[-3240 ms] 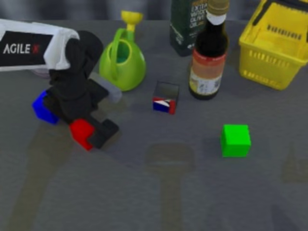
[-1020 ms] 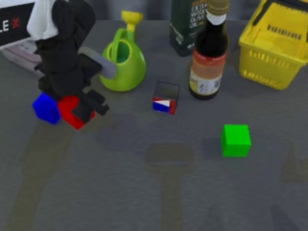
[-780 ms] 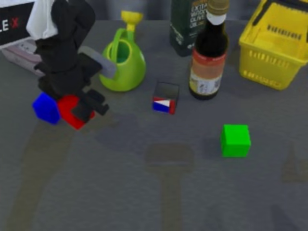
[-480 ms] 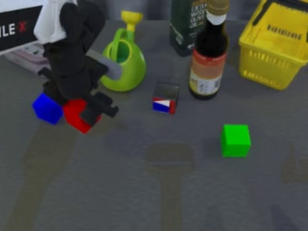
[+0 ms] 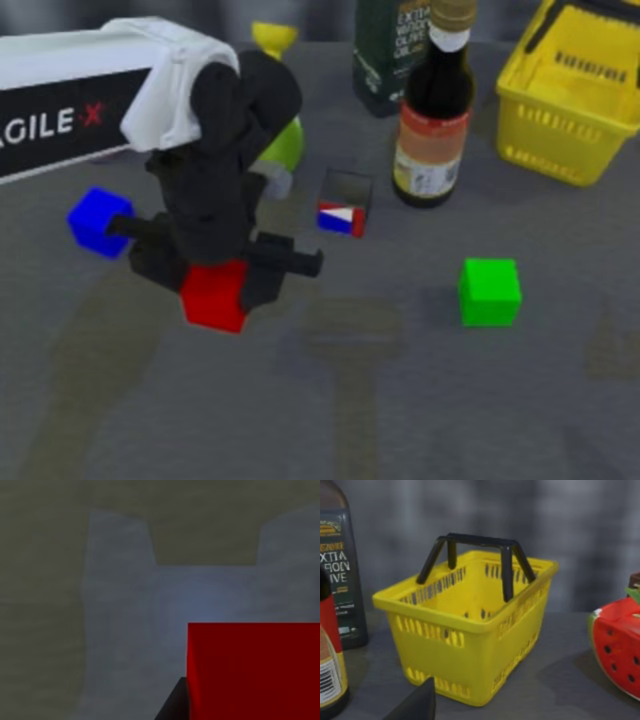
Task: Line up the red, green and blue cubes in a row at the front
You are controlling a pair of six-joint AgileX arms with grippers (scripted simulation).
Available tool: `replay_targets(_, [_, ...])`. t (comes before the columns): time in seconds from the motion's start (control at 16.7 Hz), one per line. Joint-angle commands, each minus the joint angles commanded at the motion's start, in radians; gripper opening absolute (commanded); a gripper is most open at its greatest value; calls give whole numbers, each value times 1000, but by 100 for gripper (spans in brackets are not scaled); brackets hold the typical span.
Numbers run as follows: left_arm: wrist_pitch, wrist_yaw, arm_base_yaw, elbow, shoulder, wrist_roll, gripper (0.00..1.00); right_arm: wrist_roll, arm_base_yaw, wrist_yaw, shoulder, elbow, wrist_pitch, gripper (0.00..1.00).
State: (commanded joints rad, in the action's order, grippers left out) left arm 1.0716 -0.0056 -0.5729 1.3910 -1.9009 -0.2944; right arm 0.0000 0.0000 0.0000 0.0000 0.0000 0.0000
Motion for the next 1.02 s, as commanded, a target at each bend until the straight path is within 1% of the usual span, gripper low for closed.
replay_targets(0.12, [-2,-3,-57,-43,39,-162,0,0,0,0,0,0,0,100])
replay_targets(0.24, [-6,-7,-106,-81,78,-295,0,0,0,0,0,0,0,100])
replay_targets(0.42, [-16,-12,-157,-122,127,-417,0,0,0,0,0,0,0,100])
replay_targets(0.54, [-20,-13,-170,-133,142,-445,0,0,0,0,0,0,0,100])
replay_targets(0.84, [-22,-13,-165,-132,136,-442,0,0,0,0,0,0,0,100])
replay_targets(1.02, [-90,-12,-160,-177,111,-444,0,0,0,0,0,0,0,100])
